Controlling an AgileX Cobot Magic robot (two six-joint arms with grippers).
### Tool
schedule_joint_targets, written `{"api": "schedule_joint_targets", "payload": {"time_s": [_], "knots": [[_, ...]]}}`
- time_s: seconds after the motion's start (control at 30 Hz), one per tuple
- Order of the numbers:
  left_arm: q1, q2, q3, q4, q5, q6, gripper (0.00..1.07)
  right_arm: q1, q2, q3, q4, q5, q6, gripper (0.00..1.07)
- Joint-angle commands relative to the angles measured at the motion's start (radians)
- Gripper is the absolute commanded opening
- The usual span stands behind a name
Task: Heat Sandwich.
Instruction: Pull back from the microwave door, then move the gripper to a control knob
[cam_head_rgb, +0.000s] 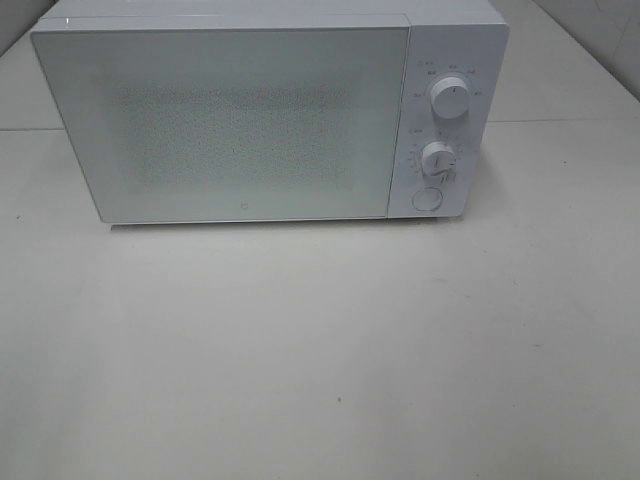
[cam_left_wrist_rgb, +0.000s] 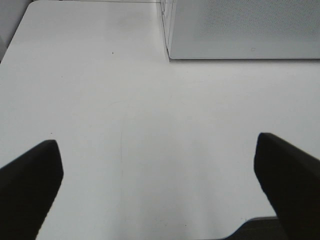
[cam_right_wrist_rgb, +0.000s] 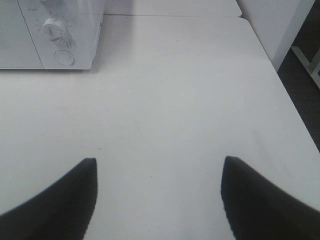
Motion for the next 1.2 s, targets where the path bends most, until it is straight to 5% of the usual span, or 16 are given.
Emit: {"api": "schedule_joint_targets", "payload": {"time_s": [0.03,1.2], "knots": [[0.004,-0.023,0.001,-0.008,-0.004,-0.003,1.00,-0.009,-0.029,-0.001,-0.005,-0.007,0.001,0.68],[0.004,-0.023,0.001,-0.008,-0.004,-0.003,1.00,-0.009,-0.029,-0.008,-0.004,-0.012,0.003,0.68]]}}
